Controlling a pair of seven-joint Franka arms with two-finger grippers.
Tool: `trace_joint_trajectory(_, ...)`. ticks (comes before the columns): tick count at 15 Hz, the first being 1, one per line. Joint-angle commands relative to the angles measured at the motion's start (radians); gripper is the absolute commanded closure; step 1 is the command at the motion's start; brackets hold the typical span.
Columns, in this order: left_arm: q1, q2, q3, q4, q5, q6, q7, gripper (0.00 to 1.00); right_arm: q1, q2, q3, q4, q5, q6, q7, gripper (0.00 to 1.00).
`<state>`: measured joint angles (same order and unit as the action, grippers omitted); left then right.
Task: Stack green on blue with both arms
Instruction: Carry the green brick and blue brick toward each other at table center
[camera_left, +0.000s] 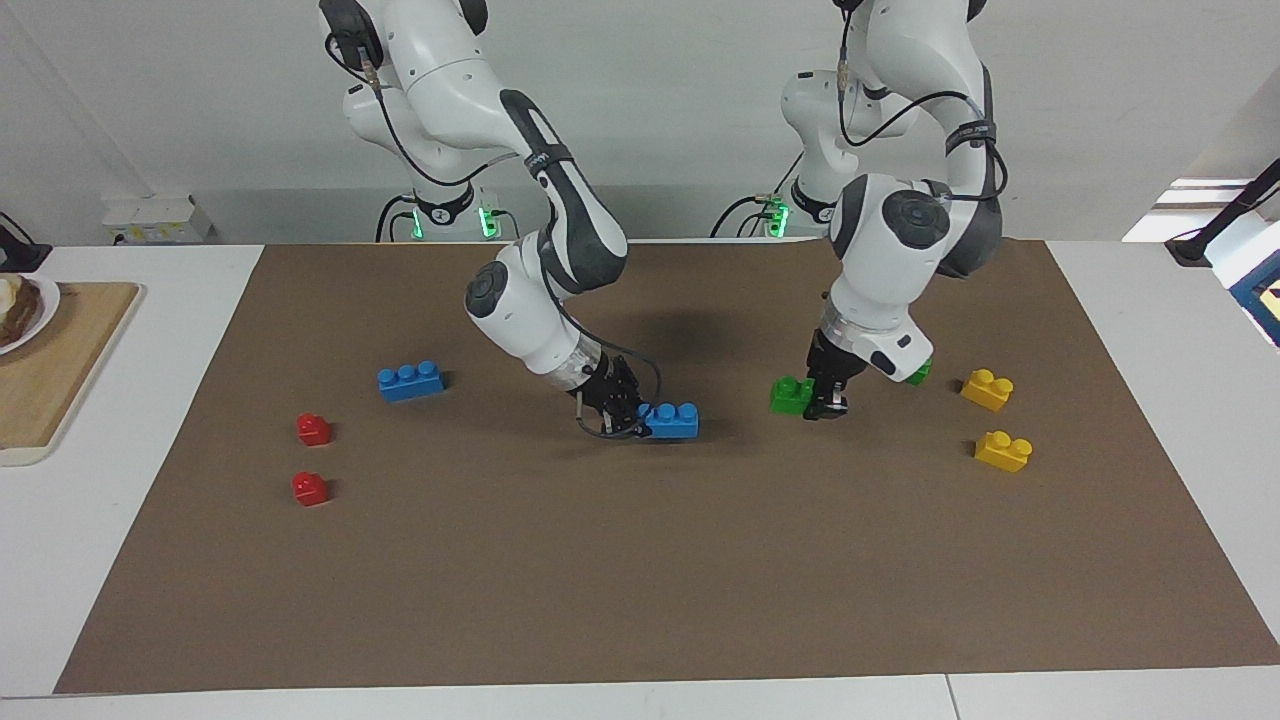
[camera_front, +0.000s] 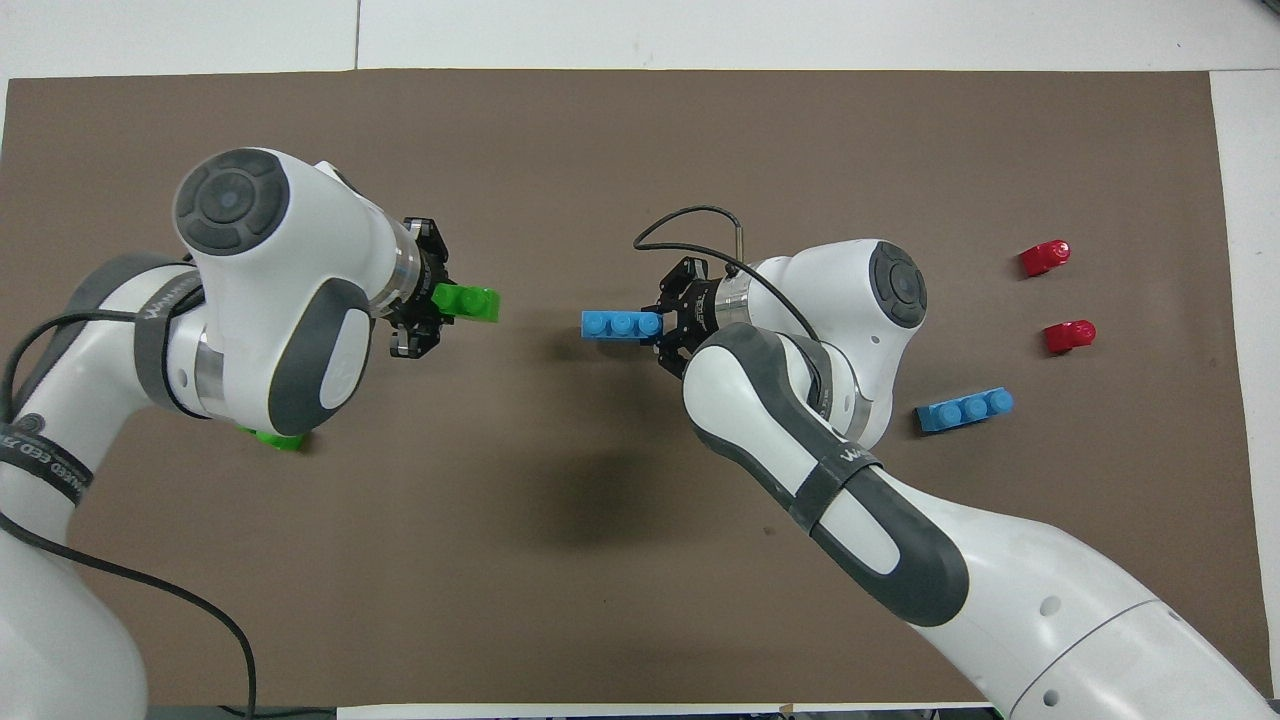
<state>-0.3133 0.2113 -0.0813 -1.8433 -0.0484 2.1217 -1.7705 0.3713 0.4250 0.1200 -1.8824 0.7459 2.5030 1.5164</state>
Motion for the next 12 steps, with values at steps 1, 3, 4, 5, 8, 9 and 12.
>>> trace_joint_trajectory(1, -0.070, -0.015, 0.017, -0.004, 0.053, -0.009, -0.125, 1.00, -0.008, -0.041, 0.007, -0.061, 0.026, 0.019, 0.008, 1.00)
trace_joint_trajectory(3, -0.113, -0.020, 0.017, -0.013, 0.061, -0.002, -0.185, 1.00, -0.006, -0.037, 0.007, -0.063, 0.026, 0.022, 0.008, 1.00)
trace_joint_trajectory(4, -0.134, -0.020, 0.017, -0.019, 0.076, 0.009, -0.213, 1.00, -0.006, -0.035, 0.007, -0.063, 0.026, 0.022, 0.010, 1.00)
trace_joint_trajectory(5, -0.154, -0.020, 0.017, -0.024, 0.090, 0.021, -0.246, 1.00, -0.006, -0.035, 0.007, -0.061, 0.026, 0.020, 0.014, 1.00)
trace_joint_trajectory(8, -0.207, -0.013, 0.017, -0.045, 0.105, 0.058, -0.306, 1.00, -0.005, -0.037, 0.007, -0.067, 0.026, 0.023, 0.031, 1.00)
trace_joint_trajectory(9, -0.214, -0.006, 0.017, -0.047, 0.119, 0.076, -0.322, 1.00, -0.003, -0.037, 0.007, -0.069, 0.026, 0.027, 0.033, 1.00)
trace_joint_trajectory(12, -0.243, 0.022, 0.015, -0.056, 0.154, 0.128, -0.388, 1.00, 0.021, -0.029, 0.007, -0.075, 0.026, 0.057, 0.031, 1.00)
